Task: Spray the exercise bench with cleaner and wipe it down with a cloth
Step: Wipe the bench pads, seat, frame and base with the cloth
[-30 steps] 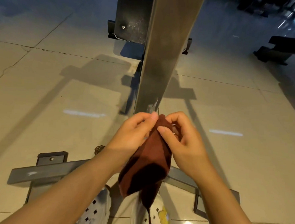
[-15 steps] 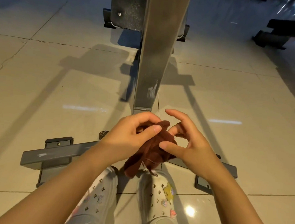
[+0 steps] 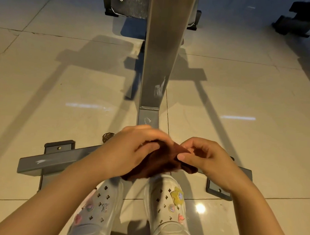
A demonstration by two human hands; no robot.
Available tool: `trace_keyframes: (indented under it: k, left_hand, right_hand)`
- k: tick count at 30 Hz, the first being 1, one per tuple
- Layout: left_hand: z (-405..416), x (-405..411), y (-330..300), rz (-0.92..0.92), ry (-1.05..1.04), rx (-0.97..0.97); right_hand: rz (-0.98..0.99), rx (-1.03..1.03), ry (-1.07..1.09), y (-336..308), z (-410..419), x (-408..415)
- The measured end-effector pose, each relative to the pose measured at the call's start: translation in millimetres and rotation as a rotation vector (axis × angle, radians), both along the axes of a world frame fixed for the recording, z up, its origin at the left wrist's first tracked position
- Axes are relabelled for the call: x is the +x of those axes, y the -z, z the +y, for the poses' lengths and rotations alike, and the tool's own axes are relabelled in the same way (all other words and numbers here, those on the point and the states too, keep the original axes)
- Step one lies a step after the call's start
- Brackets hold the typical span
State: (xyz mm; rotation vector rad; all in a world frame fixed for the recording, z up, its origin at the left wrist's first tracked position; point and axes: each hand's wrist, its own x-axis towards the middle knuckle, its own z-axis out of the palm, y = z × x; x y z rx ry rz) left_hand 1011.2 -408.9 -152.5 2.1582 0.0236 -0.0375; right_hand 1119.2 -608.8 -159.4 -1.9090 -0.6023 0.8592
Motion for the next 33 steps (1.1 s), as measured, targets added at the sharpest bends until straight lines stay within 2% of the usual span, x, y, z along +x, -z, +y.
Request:
trace_keyframes:
  k: [5, 8, 11, 13, 15, 17, 20, 22, 25, 29, 33]
  left_hand:
    - [7, 12, 2, 0.156, -0.004, 0.233]
    - [19, 21, -2, 0.139, -0.018, 0.306]
    - [26, 33, -11, 0.165, -0.052, 0.500]
    - [30, 43, -15, 0.095, -0.169, 0.599]
    - [33, 53, -14, -0.050, -0.256, 0.602]
    - [36, 60, -8, -0.144, -0.323, 0.451]
    - [31, 67, 2, -0.038, -0.438, -0.047]
    - [27, 73, 10, 0.007, -0.507, -0.257]
    - [31, 82, 19, 0.050, -0.551, -0.341]
    - [36, 89, 19, 0.028, -0.576, -0.607]
    - [36, 86, 19, -0.130, -0.713, -0.614]
  right_hand:
    - [-0.199, -0.043, -0.069, -1, 16, 11]
    - [-0.368, -0.104, -0.102, -7, 26, 21]
    - [-0.585, -0.198, -0.100, -11, 38, 33]
    - [-0.782, -0.265, -0.101, -10, 48, 40]
    - [-0.819, -0.209, -0.037, -11, 57, 48]
    - [-0.719, -0.093, 0.066, -16, 66, 54]
    - [-0.698, -0.013, 0.162, -21, 78, 62]
    - [-0.753, 0.003, 0.126, -24, 81, 67]
    - [-0.812, -0.066, -0.072, -28, 81, 71]
    - [-1.020, -0.149, -0.298, -51, 91, 74]
    - [-1.101, -0.520, -0.421, -83, 101, 87]
